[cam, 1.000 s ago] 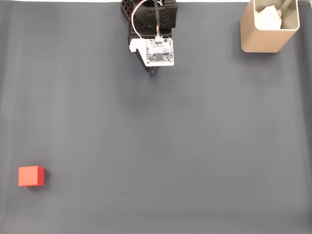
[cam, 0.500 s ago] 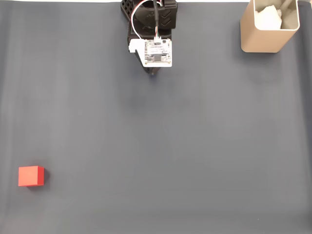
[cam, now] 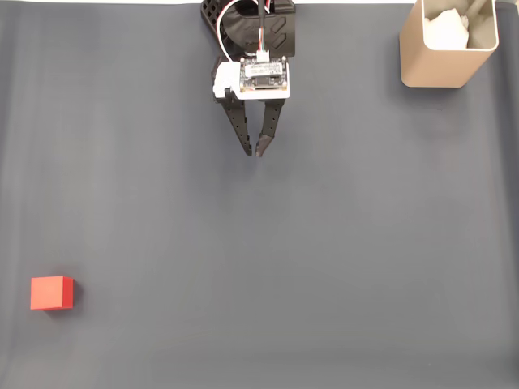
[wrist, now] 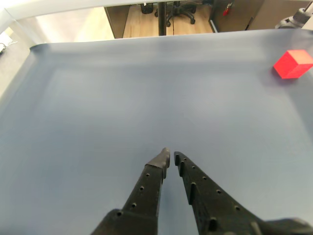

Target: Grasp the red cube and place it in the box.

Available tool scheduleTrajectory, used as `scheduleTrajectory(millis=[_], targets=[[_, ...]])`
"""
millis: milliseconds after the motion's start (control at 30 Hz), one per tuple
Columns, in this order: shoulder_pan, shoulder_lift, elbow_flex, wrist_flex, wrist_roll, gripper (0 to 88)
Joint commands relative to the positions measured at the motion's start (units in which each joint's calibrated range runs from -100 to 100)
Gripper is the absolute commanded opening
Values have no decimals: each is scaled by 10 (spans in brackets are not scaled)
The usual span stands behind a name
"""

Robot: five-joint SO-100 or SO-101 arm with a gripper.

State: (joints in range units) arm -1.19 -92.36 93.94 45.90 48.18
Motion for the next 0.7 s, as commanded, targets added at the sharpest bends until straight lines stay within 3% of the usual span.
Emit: scheduleTrajectory(millis=[0, 667], targets=[[-4, 45, -75, -17, 4, 3], [103, 363, -424, -11, 24, 8]])
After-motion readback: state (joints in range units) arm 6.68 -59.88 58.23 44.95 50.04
